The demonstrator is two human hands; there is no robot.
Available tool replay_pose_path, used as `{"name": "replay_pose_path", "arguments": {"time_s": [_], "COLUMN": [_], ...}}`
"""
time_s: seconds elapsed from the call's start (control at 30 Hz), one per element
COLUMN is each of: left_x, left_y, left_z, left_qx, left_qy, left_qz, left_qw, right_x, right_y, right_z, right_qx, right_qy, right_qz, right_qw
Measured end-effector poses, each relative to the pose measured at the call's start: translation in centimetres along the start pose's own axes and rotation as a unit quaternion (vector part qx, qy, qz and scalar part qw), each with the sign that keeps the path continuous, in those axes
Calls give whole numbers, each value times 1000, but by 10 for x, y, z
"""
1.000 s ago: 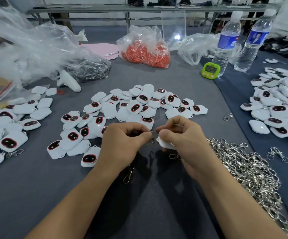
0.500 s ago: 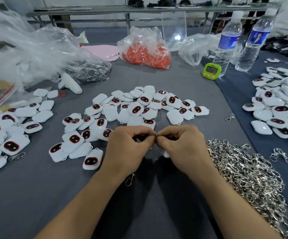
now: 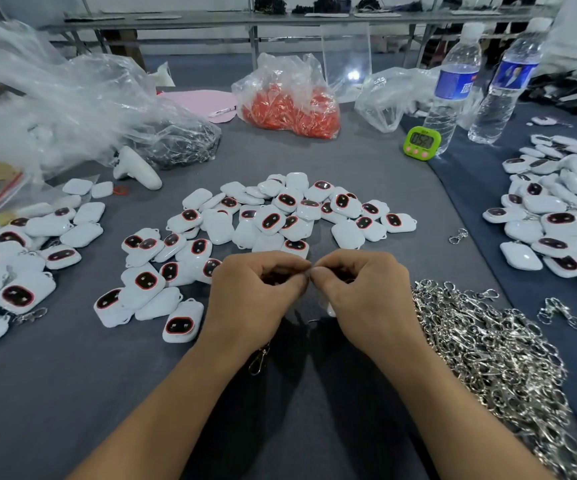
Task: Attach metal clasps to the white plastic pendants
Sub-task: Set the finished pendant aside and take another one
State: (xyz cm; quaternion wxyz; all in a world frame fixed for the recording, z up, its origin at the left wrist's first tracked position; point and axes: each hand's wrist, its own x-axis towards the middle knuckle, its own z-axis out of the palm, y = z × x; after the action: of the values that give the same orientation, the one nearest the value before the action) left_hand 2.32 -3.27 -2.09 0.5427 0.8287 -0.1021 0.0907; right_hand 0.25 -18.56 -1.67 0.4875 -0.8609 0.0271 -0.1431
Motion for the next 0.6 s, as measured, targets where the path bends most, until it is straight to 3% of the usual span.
{"name": "replay_pose_path", "arguments": {"time_s": [0.27, 0.6], "left_x": [2, 4], "left_y": [0, 3], "left_z": [4, 0], "left_qx": [-23, -68], "left_qy": [-31, -80], "left_qz": [-36, -68], "left_qw": [999, 992], "right_x": [2, 7], "right_y": [7, 8], "right_z": [-5, -12], "right_qx": [-3, 15], "right_qy": [-2, -73], "right_qz": [-10, -3], "right_qw": [1000, 997]}}
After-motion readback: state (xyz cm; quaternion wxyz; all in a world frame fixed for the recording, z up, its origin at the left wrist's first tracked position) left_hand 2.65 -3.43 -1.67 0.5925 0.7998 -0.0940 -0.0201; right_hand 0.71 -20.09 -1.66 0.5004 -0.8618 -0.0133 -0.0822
